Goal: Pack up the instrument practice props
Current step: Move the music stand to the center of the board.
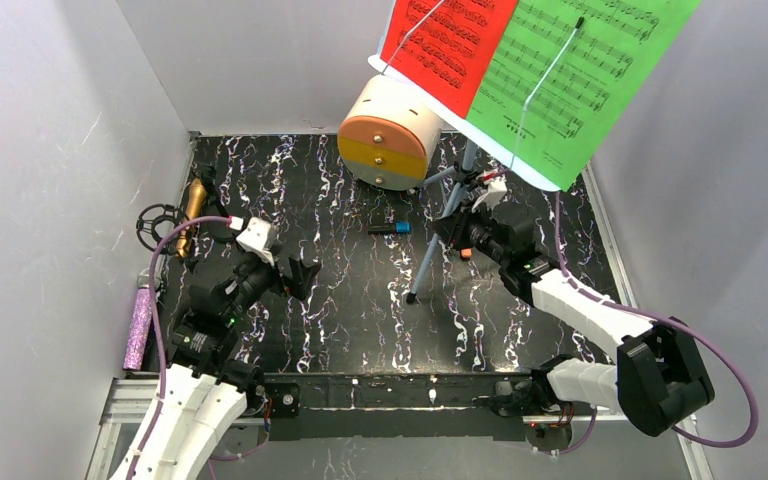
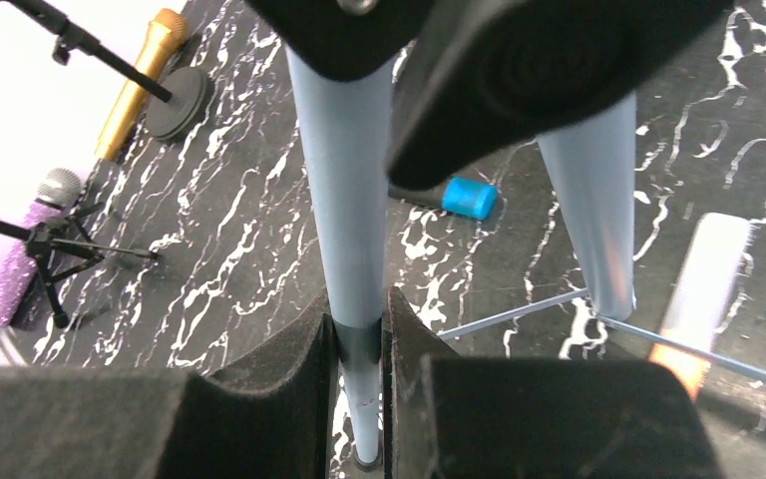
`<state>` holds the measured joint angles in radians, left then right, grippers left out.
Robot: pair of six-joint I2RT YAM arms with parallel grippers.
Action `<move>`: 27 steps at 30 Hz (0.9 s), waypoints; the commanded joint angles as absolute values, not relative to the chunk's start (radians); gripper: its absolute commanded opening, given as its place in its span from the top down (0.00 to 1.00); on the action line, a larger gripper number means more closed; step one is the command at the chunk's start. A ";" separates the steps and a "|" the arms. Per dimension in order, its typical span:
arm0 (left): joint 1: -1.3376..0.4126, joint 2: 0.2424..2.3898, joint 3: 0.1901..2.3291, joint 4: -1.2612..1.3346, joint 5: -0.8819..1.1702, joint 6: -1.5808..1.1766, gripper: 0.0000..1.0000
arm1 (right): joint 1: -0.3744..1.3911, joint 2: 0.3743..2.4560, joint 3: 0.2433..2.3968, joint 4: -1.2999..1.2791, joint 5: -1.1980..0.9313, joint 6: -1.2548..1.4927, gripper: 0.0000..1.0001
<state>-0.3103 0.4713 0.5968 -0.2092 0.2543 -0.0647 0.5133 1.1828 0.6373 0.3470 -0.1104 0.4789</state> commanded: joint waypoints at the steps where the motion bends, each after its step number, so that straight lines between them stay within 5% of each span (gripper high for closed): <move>1: -0.308 0.498 0.603 -0.184 0.297 -0.087 0.02 | 0.573 1.218 0.643 0.436 -0.230 0.523 0.99; 21: -0.314 0.752 0.720 0.104 0.429 -0.366 0.06 | 0.594 1.372 0.786 0.438 -0.293 0.482 0.88; 27: -0.335 0.765 0.732 0.156 0.420 -0.404 0.06 | 0.591 1.329 0.773 0.398 -0.257 0.452 0.65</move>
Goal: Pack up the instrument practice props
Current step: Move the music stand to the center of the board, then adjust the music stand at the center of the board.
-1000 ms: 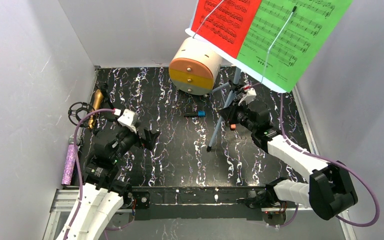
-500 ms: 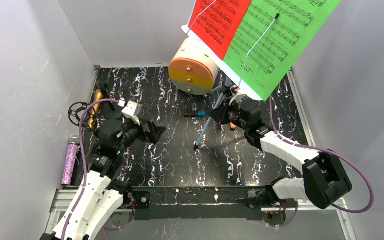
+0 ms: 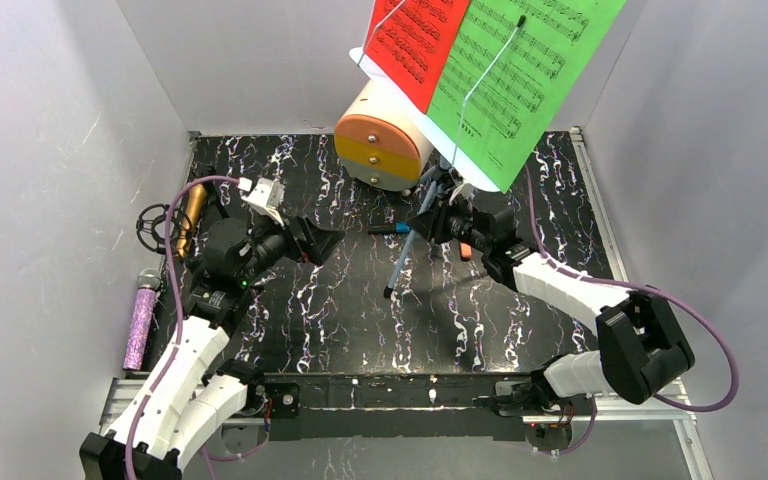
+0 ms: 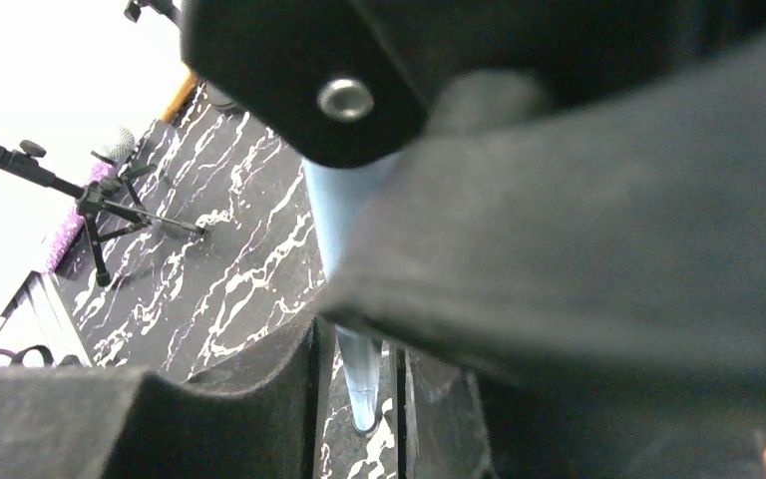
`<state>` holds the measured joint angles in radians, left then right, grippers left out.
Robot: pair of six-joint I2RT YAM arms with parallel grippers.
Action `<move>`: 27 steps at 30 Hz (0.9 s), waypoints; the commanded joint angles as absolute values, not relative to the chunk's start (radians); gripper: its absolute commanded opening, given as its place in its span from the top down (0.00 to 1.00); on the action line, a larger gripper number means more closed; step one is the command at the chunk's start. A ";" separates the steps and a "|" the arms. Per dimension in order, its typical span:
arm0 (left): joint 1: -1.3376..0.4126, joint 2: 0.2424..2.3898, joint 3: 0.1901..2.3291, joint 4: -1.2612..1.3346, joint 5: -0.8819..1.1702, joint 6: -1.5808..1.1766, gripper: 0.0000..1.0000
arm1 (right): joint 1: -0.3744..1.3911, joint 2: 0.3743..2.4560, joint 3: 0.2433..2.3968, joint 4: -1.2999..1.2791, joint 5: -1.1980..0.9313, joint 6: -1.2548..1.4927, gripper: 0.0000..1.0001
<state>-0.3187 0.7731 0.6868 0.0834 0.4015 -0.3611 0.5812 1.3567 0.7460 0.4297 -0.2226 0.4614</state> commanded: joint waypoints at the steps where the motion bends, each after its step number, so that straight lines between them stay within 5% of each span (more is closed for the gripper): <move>1: -0.337 0.767 0.735 0.161 0.426 -0.409 0.07 | 0.591 1.313 0.769 0.384 -0.249 0.443 0.60; 11: -0.371 0.826 0.788 0.190 0.444 -0.425 0.07 | 0.591 1.194 0.724 0.264 -0.167 0.384 0.46; 20: -0.428 0.863 0.864 0.204 0.422 -0.462 0.07 | 0.584 1.025 0.694 0.108 -0.050 0.406 0.02; 27: -0.548 0.930 0.975 0.210 0.346 -0.457 0.07 | 0.585 0.837 0.735 -0.104 0.043 0.468 0.01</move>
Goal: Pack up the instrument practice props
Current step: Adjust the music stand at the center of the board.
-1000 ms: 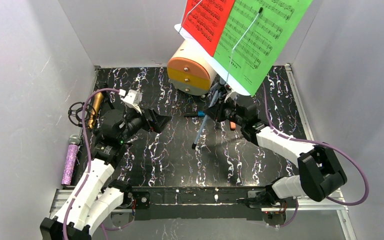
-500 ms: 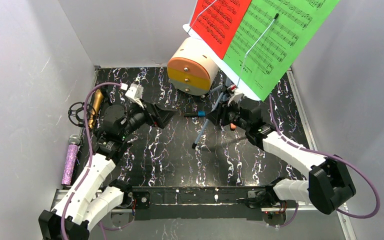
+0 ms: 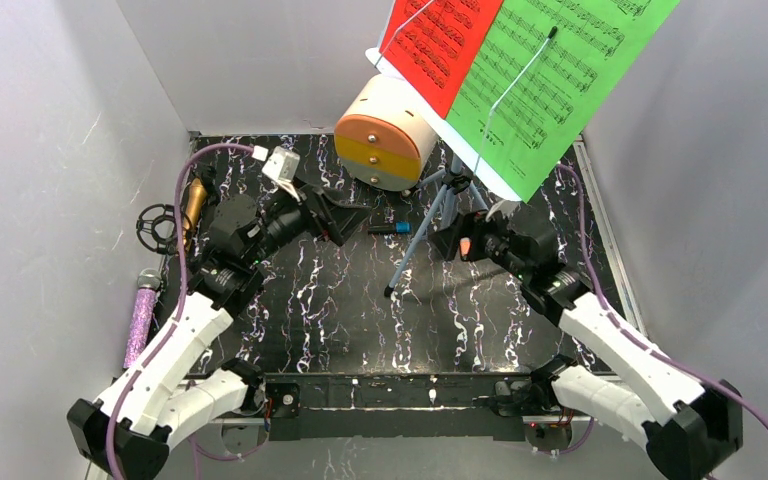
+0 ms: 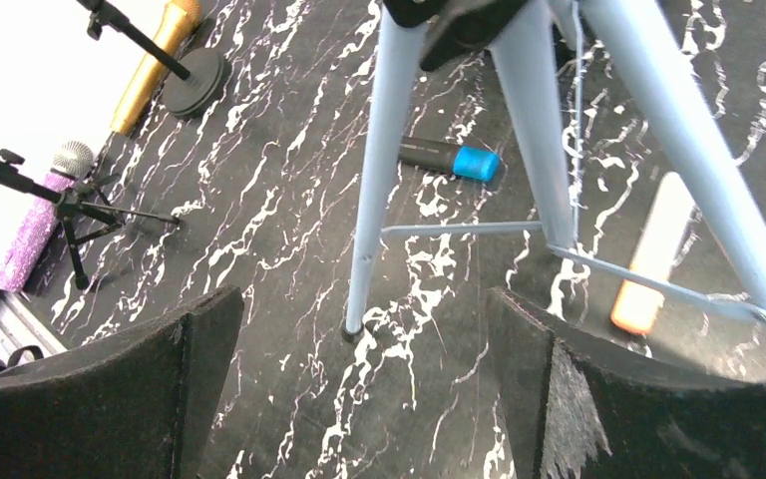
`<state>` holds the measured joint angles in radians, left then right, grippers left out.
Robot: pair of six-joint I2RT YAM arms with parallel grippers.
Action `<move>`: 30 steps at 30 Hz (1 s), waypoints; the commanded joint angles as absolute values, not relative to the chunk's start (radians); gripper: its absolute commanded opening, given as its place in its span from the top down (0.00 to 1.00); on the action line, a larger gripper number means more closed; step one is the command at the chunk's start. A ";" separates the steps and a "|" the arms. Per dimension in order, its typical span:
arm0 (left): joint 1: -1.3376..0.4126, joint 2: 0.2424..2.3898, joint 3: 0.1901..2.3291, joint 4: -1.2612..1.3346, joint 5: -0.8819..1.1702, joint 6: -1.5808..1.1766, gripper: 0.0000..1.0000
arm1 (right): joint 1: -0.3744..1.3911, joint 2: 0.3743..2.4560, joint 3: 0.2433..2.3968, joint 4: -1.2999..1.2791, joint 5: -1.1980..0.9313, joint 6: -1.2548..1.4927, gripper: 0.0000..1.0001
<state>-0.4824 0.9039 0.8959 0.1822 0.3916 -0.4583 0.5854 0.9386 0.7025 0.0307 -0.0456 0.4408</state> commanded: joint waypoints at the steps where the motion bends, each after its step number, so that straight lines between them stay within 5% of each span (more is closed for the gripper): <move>1: -0.568 0.943 0.989 0.211 0.337 -0.455 0.07 | 0.585 0.797 0.720 -0.105 0.061 0.450 0.01; 12: -0.723 1.129 0.923 0.353 0.178 -0.319 0.09 | 0.584 0.624 0.735 -0.197 0.223 0.366 0.01; 30: -0.816 1.529 0.923 0.573 0.102 -0.044 0.21 | 0.447 0.941 0.704 0.214 0.268 0.355 0.04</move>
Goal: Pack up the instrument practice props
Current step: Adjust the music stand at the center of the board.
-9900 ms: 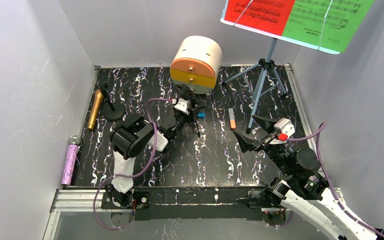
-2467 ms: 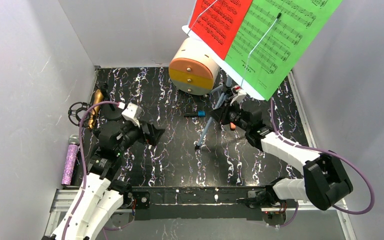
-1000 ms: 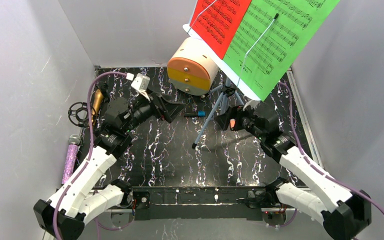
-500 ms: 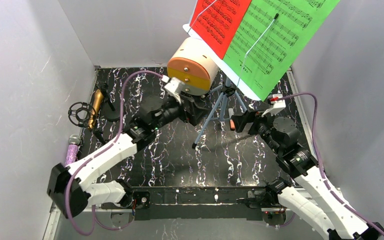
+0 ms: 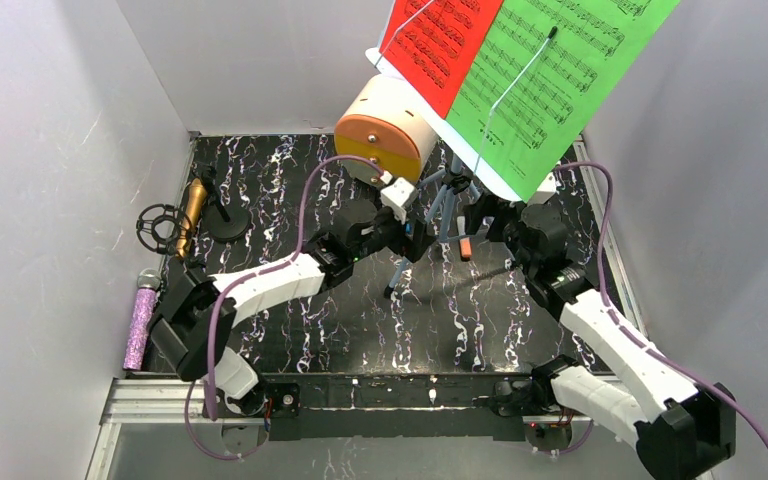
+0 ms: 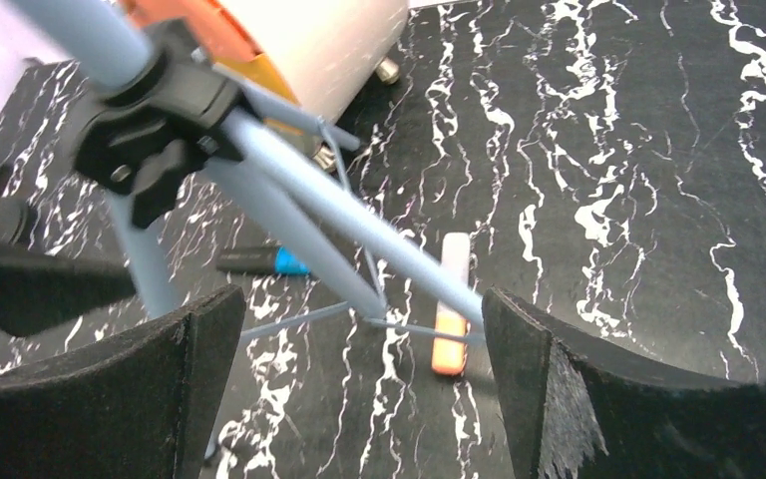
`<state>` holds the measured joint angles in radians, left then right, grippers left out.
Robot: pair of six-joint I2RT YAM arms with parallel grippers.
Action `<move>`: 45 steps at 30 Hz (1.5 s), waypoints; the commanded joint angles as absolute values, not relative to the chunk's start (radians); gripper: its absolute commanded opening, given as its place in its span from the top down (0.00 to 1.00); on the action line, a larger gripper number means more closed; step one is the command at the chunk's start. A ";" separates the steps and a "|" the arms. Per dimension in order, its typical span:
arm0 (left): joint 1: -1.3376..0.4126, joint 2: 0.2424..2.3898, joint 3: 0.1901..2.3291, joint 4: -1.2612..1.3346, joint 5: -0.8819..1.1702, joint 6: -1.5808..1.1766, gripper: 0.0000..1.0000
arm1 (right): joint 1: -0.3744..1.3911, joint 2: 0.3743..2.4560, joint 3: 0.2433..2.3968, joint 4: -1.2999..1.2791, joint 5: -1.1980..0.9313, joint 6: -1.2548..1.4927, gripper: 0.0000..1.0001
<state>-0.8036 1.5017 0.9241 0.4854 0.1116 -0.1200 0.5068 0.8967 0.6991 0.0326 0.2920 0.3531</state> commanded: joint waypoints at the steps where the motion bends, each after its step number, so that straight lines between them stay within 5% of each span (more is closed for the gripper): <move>1: -0.817 1.544 0.929 0.579 0.107 -0.033 0.22 | 0.423 0.961 0.697 0.236 0.246 0.346 0.04; 12: -0.848 1.633 0.948 0.588 0.115 0.079 0.55 | 0.216 1.132 0.592 0.467 -0.237 0.374 0.16; 16: -0.876 1.619 0.927 0.588 0.083 0.121 0.84 | 0.216 1.178 0.593 0.481 -0.273 0.347 0.33; 21: -0.913 1.584 0.888 0.588 0.023 0.164 0.98 | 0.216 1.248 0.597 0.510 -0.342 0.316 0.64; 30: -0.956 1.499 0.807 0.580 -0.088 0.185 1.00 | 0.220 1.352 0.601 0.580 -0.450 0.307 0.99; 45: -0.999 1.456 0.644 0.641 -0.217 0.134 1.00 | 0.363 1.477 0.659 0.574 -0.395 0.169 0.99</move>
